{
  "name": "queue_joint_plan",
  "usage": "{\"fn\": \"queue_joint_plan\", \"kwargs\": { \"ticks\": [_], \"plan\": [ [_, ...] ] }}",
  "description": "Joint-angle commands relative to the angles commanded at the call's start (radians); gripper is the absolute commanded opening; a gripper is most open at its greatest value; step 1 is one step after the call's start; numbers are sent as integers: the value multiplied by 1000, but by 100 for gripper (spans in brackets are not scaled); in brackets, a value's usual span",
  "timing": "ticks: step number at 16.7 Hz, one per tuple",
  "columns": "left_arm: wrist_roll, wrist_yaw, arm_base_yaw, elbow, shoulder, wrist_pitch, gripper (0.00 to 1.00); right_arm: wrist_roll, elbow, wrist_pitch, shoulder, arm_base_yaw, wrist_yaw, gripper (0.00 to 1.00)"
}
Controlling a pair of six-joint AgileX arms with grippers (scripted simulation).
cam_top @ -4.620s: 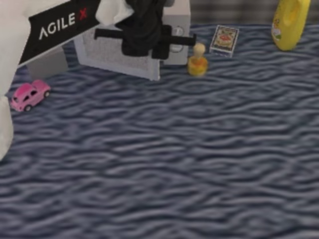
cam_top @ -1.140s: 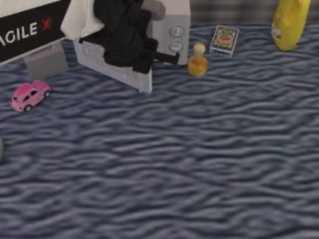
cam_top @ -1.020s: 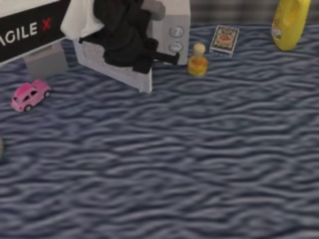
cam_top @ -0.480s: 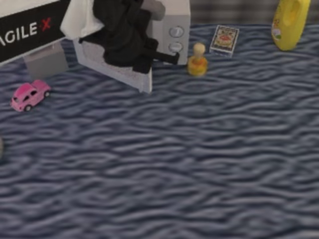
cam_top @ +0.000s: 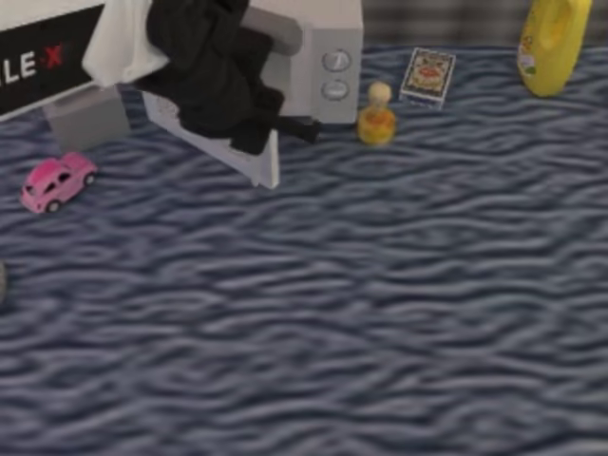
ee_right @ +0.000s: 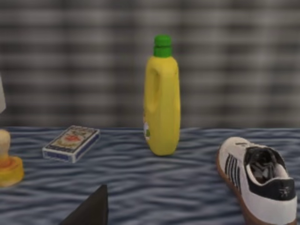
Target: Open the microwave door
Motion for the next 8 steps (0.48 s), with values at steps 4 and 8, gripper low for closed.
{"fn": "queue_joint_plan", "kwargs": {
  "ticks": [4, 8],
  "plan": [
    [12, 7, 4, -5, -12, 8, 0, 0, 0, 0, 0, 0, 0, 100],
    [12, 7, 4, -5, -12, 8, 0, 0, 0, 0, 0, 0, 0, 100]
  ]
}}
